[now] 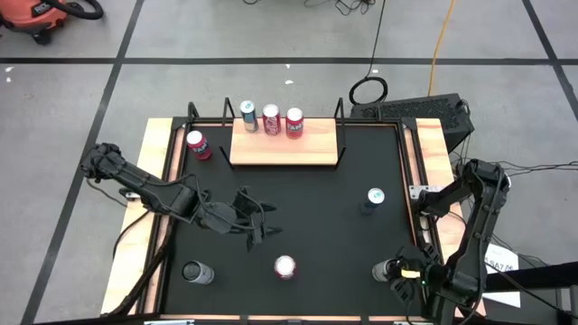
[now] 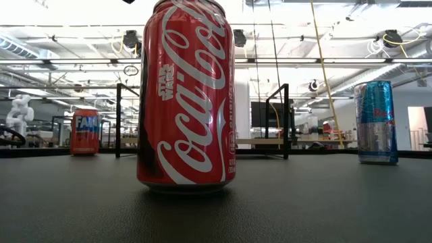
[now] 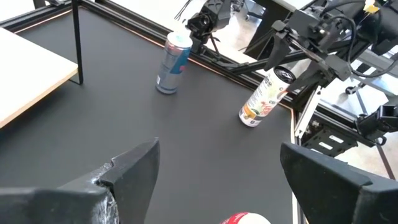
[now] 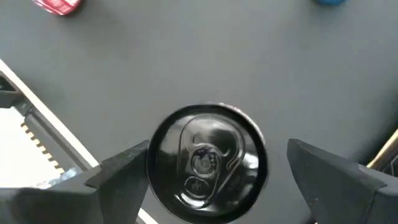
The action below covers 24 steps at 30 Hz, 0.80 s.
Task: Place canned beverage on shelf
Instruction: Put the white-yellow soda can on the shelf
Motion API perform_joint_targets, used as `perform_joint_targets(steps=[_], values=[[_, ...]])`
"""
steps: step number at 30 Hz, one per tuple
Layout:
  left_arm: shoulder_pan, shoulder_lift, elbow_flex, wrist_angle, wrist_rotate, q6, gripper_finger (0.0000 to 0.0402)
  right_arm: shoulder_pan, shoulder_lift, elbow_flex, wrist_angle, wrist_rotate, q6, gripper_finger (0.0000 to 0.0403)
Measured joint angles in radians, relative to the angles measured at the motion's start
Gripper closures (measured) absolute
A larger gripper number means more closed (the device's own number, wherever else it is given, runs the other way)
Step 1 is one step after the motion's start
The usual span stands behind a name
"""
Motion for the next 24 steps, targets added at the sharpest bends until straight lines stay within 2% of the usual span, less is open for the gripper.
perform_joint_targets(steps=[6,17,24], values=[[0.000,0.000,0.000,-0.002,0.000,0.000,0.0071,-0.002,0.000,-0.004,-0.035,-0.023,0.056,0.0059],[0.024,0.000,0.000,-0.010,0.000,0.000,0.0071,-0.014,0.000,-0.005,-0.068,-0.038,0.058,0.0162],[0.027,0.000,0.000,-0.009,0.004,0.003,0.0071,-0.018,0.002,0.022,-0.081,-0.044,-0.005,0.0165]])
